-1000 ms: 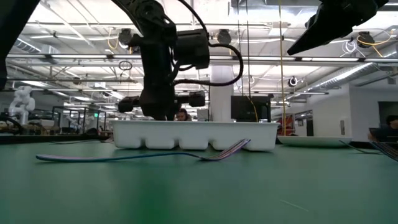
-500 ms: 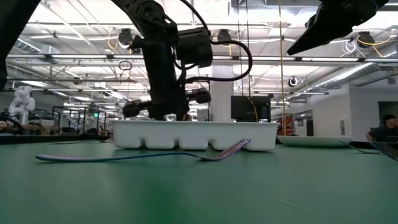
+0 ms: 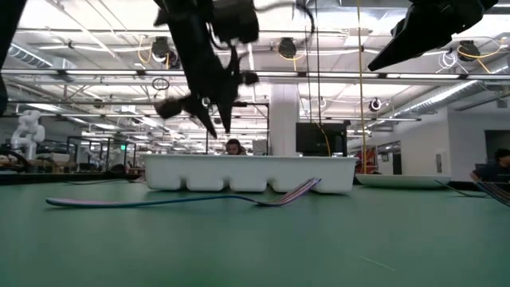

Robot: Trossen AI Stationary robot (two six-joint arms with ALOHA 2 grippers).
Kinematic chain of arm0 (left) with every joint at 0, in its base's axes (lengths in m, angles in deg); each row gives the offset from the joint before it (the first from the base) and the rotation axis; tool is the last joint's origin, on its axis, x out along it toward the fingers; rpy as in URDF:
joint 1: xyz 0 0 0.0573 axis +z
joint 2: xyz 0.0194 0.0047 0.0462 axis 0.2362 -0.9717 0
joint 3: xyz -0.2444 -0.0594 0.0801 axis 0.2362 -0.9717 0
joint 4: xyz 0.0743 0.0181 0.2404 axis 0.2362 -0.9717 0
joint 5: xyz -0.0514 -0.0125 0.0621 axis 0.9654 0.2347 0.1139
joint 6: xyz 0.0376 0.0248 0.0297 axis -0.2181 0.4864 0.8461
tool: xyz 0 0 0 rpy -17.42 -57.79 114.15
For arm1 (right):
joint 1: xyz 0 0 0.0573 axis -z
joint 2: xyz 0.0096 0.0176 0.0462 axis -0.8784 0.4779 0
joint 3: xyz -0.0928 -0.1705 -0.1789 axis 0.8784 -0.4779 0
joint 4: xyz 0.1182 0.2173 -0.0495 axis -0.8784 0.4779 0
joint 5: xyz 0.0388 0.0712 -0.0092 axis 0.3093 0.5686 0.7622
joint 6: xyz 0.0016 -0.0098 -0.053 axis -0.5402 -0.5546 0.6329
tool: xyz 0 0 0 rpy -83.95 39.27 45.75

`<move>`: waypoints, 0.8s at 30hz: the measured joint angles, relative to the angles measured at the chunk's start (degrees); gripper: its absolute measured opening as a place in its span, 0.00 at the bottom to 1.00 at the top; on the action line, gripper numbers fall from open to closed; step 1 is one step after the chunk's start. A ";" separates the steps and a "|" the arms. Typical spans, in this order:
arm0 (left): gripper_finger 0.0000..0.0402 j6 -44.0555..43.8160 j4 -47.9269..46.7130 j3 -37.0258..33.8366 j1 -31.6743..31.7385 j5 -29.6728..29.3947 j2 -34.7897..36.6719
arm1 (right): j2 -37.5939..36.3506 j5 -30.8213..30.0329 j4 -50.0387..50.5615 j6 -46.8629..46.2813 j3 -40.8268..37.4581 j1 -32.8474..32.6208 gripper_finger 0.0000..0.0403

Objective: Sort silverware
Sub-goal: Put the blue fork into the silverware tray

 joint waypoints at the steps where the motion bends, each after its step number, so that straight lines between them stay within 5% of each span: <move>1: 0.31 -5.04 -0.50 0.01 -0.18 -0.01 1.57 | 0.00 0.00 0.05 -0.01 -0.02 -0.01 0.31; 6: 0.31 -32.33 -6.35 0.04 -1.36 1.60 9.03 | 0.02 0.15 0.33 -1.01 -0.02 -0.02 0.31; 14: 0.31 -67.31 -18.95 0.01 -3.40 18.55 19.83 | 0.02 0.16 -1.23 -1.47 -0.02 0.00 0.31; 24: 0.31 -101.23 -33.51 -0.07 -5.52 13.89 28.41 | 0.02 0.36 -1.74 -3.07 -0.03 0.00 0.31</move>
